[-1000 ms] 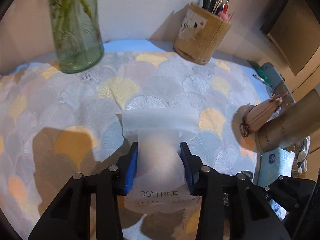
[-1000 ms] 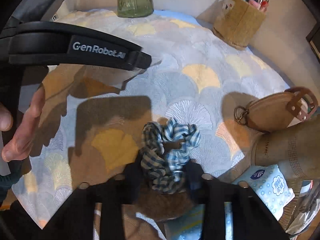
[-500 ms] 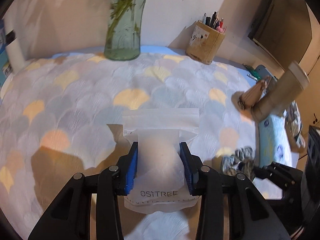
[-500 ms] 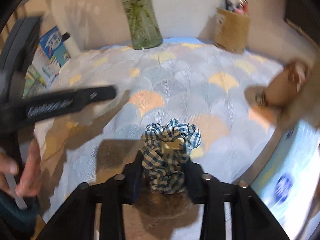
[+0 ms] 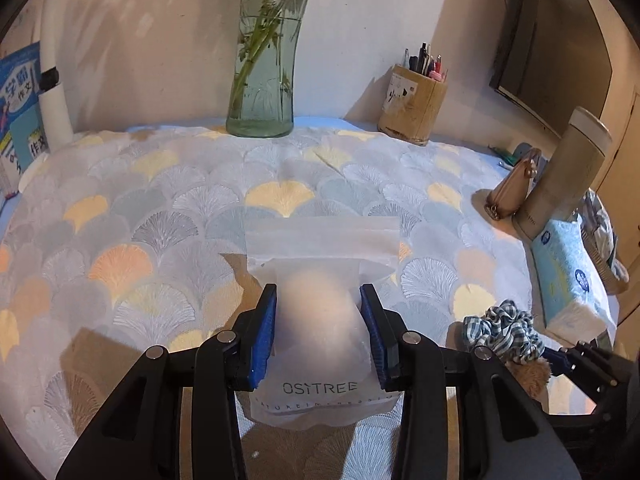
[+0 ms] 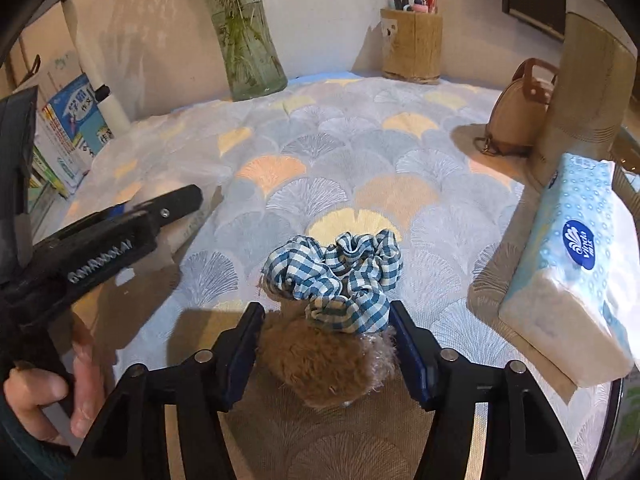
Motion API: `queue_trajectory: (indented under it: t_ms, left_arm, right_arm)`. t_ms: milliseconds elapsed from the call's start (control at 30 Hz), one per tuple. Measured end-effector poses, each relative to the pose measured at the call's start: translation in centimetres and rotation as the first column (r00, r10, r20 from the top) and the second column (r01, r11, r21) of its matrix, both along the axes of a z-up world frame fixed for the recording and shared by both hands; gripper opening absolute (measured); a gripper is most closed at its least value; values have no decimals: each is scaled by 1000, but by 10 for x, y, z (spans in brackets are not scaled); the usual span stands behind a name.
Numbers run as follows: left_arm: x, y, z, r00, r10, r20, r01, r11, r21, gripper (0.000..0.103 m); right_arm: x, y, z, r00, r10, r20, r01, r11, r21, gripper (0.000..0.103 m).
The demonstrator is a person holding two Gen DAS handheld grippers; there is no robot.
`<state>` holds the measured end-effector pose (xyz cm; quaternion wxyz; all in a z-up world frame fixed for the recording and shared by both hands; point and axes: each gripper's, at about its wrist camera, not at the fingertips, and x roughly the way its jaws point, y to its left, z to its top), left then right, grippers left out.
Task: Organize soft objects
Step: 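Carry the white pouch and scrunchie with both grippers to the glass bowl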
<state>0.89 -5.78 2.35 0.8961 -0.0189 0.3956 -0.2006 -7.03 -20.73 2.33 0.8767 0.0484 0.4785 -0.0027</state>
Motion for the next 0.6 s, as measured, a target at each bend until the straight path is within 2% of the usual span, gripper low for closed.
queue_trajectory:
  t_ms: [167,333,433,500,600]
  left_arm:
    - [-1,-4,0,1000,10,11,-10,1000,26,37]
    - [-8,-12,7,1000,8,14,-8,999,50,37]
    - [-21,-31,29,999,-38,26,38,999,5,37]
    - [-30,-54,48,995,-89,51,89,996,2,37]
    - [-42,-93,76,981,-180,69,182,983,-23,37]
  right_arm:
    - [-11,-4,2,999,-21,41,20,1000,11,49]
    - [-18,-28,14,998,-44,49,36,986,160,49]
    - [-25,-44,31,996,-46,72,29,974,224,49]
    - [-31,-55,46,994,-63,90,37,965,259,49]
    - [-41,-72,65,991,-71,116,38,965,261,49]
